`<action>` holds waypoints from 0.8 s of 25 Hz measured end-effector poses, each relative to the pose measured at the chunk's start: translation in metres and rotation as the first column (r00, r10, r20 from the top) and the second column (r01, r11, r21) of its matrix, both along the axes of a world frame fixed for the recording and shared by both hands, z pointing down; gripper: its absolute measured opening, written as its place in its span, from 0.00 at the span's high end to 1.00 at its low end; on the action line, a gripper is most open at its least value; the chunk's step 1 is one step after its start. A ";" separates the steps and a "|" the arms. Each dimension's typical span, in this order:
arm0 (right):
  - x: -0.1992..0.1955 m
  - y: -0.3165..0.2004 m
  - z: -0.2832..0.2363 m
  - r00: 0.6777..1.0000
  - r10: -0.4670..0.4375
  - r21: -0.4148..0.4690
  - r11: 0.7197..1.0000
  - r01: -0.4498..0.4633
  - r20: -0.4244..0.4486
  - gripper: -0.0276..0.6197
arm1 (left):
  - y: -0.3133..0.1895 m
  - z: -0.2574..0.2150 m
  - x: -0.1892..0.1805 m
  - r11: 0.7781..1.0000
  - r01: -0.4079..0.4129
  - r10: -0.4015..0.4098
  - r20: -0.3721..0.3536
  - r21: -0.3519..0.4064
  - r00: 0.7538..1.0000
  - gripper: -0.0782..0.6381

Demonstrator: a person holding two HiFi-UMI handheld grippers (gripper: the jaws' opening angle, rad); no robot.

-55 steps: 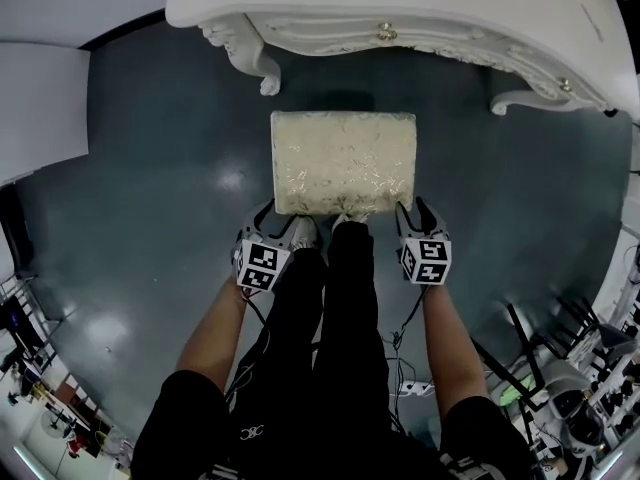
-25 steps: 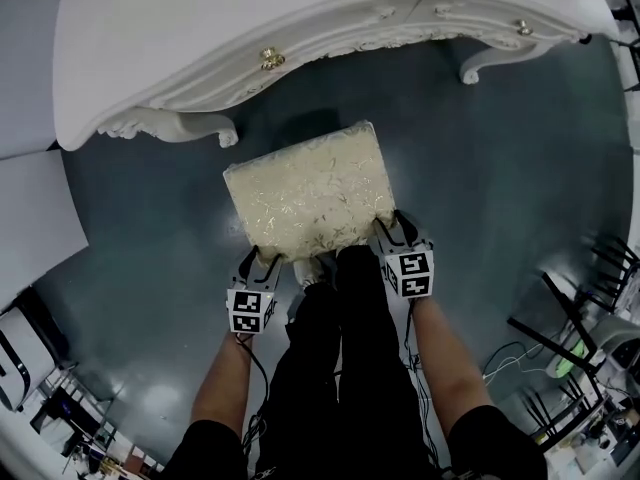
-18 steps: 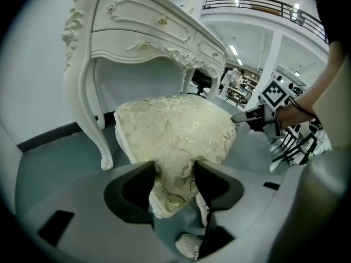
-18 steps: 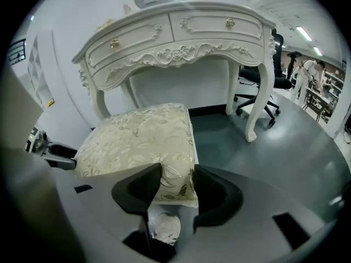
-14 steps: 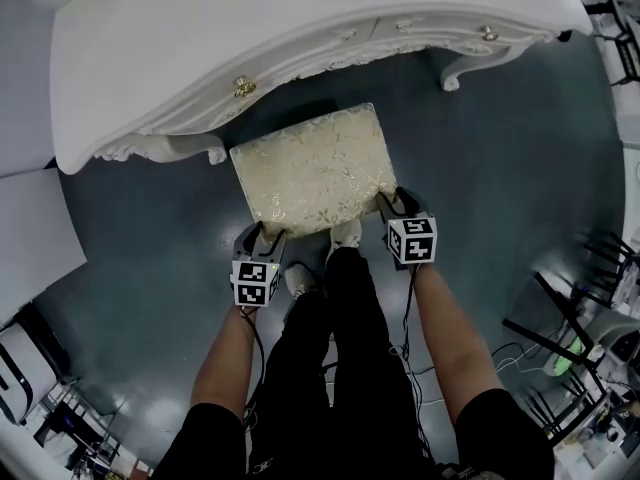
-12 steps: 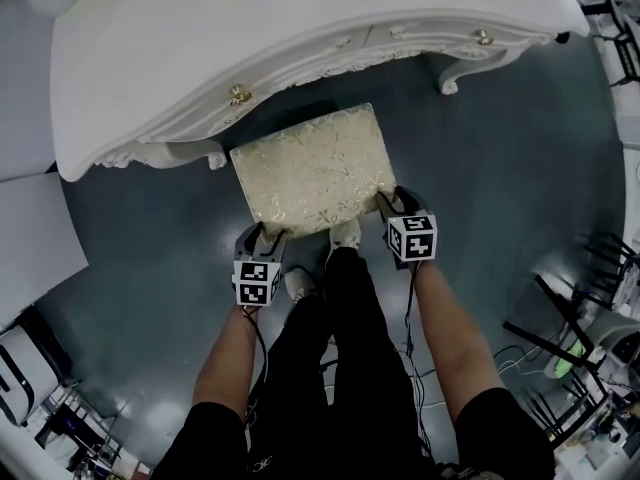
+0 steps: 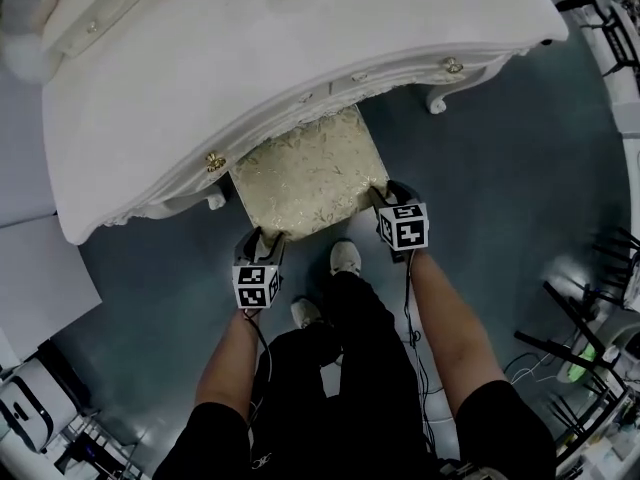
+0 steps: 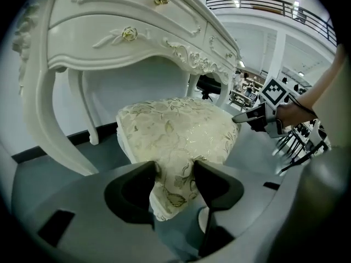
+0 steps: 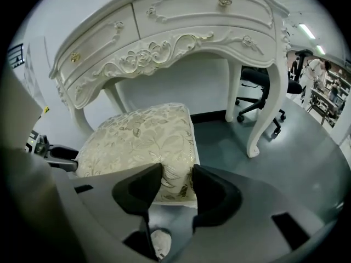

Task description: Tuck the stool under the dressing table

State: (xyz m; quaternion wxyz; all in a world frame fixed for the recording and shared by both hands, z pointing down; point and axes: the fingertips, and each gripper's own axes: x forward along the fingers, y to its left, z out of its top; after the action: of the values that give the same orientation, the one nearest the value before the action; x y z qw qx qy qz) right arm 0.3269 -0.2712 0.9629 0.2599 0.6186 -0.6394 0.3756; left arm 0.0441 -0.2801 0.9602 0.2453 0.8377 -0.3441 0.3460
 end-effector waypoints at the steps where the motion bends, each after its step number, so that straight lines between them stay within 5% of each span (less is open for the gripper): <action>1: 0.004 -0.009 0.000 1.000 0.005 0.012 1.000 -0.005 -0.004 0.65 | -0.009 0.000 0.004 1.000 -0.003 0.003 -0.006 0.006 1.000 0.55; 12: 0.030 -0.101 -0.004 0.998 0.058 0.147 0.988 -0.055 -0.016 0.65 | -0.110 -0.003 0.028 0.997 0.015 -0.013 -0.034 0.078 0.999 0.55; 20: 0.038 -0.154 -0.007 0.998 0.052 0.231 0.972 -0.045 -0.023 0.65 | -0.158 -0.008 0.034 0.973 0.098 -0.081 -0.085 0.208 0.993 0.55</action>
State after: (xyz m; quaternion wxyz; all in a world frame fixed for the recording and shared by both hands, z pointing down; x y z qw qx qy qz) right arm 0.3654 -0.4255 0.9557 0.1862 0.6655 -0.6594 0.2960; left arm 0.0785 -0.4381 0.9522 0.1830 0.8552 -0.4069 0.2639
